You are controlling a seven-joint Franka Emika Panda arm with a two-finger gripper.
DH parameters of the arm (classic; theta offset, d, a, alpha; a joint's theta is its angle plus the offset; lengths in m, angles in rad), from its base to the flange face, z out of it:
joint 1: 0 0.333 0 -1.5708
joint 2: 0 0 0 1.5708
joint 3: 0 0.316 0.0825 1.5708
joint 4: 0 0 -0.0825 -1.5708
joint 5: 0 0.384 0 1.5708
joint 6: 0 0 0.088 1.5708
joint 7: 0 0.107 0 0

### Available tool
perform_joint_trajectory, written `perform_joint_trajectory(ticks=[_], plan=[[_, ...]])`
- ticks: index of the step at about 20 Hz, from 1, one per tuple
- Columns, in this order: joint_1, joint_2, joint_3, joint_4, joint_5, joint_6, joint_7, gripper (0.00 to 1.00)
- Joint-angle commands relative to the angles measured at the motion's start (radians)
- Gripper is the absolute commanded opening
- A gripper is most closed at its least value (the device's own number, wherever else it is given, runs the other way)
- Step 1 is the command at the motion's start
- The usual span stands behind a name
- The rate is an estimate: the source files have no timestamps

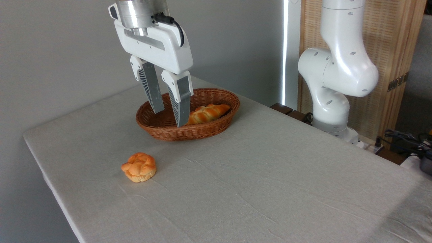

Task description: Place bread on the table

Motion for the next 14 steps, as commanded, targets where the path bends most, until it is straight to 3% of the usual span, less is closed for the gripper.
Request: perform_joint_trajectory(ticks=[1, 8, 14], plan=[[-0.006, 0.006, 0.009, 0.018, 0.003, -0.028, -0.009, 1.0], [-0.008, -0.059, -0.011, -0.062, 0.0, -0.008, -0.007, 1.0], [-0.017, -0.184, -0.118, -0.237, -0.015, 0.007, -0.009, 1.0]])
